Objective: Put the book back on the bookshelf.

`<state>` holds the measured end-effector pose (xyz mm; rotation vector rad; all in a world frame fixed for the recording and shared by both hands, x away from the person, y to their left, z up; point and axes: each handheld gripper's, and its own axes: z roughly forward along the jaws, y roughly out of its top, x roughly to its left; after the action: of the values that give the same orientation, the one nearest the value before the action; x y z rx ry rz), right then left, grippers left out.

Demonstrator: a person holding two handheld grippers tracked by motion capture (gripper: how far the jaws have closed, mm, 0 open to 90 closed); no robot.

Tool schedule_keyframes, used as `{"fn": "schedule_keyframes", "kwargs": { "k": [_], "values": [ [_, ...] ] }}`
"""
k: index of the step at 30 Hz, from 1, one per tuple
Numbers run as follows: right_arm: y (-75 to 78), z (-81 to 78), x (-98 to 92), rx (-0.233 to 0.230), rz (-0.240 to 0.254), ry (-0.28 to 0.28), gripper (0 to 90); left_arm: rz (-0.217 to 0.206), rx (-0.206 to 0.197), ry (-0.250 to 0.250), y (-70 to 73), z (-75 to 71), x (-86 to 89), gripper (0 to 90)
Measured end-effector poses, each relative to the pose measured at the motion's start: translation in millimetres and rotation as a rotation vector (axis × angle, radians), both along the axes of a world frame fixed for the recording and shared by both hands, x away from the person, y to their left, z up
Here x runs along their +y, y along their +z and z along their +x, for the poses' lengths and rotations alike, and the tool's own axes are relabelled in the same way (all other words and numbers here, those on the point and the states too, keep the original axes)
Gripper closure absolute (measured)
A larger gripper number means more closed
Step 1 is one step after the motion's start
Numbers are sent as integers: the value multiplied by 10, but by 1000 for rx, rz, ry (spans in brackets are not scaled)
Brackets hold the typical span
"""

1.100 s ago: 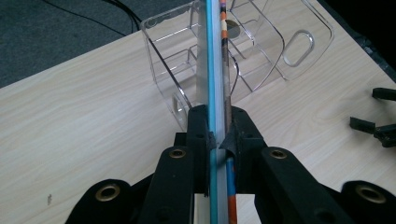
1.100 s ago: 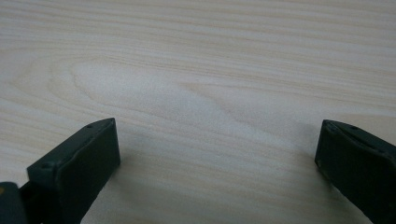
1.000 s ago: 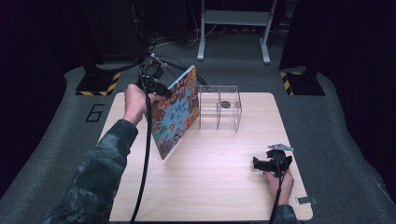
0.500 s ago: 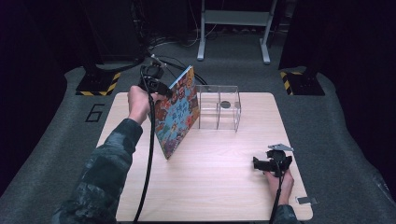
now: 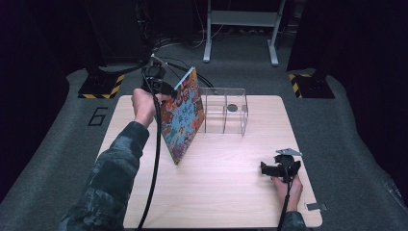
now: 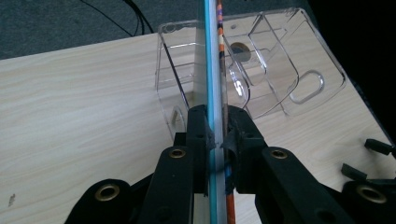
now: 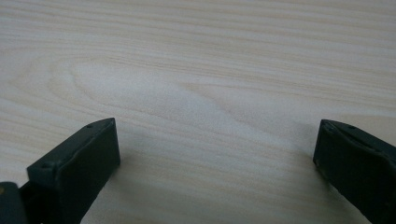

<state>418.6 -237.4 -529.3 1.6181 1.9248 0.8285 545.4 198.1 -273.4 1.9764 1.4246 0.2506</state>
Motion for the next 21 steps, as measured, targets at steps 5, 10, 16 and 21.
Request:
{"fn": "schedule_keyframes", "kwargs": {
  "k": [5, 10, 16, 21],
  "values": [
    [0, -1, 2, -1, 3, -2, 0, 24, 1, -14, -4, -18, 6, 805],
    [2, -3, 6, -2, 10, -3, 0, 52, 12, -48, -10, -17, 41, 801],
    [0, 0, 4, -4, 8, 3, 0, 67, 17, -95, -51, -15, 56, 741],
    [0, 0, 4, -3, 9, 4, 0, 122, 39, -135, -129, 6, -24, 677]
  ]
}}
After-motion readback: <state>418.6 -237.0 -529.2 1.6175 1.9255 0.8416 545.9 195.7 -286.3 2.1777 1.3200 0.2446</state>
